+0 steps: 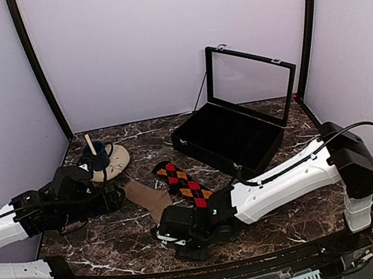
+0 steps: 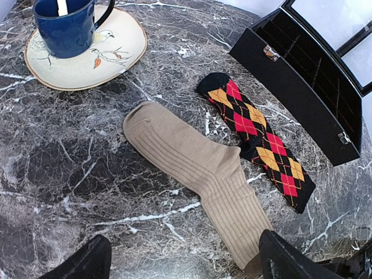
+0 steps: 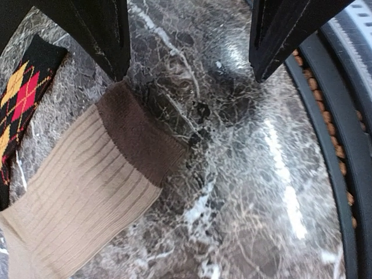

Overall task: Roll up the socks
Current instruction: Fold the sock at the center of the board.

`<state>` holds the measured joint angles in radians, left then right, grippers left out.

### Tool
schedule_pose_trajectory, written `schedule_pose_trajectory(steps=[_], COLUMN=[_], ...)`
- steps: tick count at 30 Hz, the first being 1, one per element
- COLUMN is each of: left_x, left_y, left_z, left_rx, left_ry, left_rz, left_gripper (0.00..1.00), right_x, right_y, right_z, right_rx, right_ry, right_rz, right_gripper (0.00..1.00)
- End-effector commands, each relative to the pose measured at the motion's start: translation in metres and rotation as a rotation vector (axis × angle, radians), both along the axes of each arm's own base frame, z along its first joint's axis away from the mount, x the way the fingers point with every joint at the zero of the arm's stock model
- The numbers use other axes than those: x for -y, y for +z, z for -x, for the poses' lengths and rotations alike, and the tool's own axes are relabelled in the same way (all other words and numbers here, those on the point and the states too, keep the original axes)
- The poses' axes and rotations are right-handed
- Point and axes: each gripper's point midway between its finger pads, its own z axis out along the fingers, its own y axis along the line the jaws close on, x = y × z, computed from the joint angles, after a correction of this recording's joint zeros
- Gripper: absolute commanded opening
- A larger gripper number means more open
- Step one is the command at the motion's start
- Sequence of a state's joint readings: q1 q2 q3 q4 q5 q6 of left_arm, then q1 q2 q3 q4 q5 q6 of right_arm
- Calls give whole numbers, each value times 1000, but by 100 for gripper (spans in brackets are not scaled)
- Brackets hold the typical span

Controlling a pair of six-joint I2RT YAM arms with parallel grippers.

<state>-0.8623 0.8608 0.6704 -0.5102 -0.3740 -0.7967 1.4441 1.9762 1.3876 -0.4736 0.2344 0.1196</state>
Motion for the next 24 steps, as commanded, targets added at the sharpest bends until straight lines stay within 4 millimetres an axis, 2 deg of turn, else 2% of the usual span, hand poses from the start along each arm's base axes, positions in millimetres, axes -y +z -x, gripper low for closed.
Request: schedule_pose_trajectory(steps=[1, 9, 13, 24], left_x=[-8, -14, -17, -21], left_y=[-8, -9, -9, -7], left_z=[7, 10, 9, 7], left_rx=[-28, -28, -21, 0], left_ry=[37, 59, 73, 107], left_rz=[14, 26, 26, 46], left_gripper=[91, 90, 90, 90], right_x=[-9, -10, -6, -11], right_y=[0, 0, -7, -19], right_z=[-13, -37, -45, -41], right_rx=[83, 125, 119, 72], right_ry=[78, 103, 126, 226], right_rz=[8, 7, 34, 61], right_gripper=[65, 64, 63, 59])
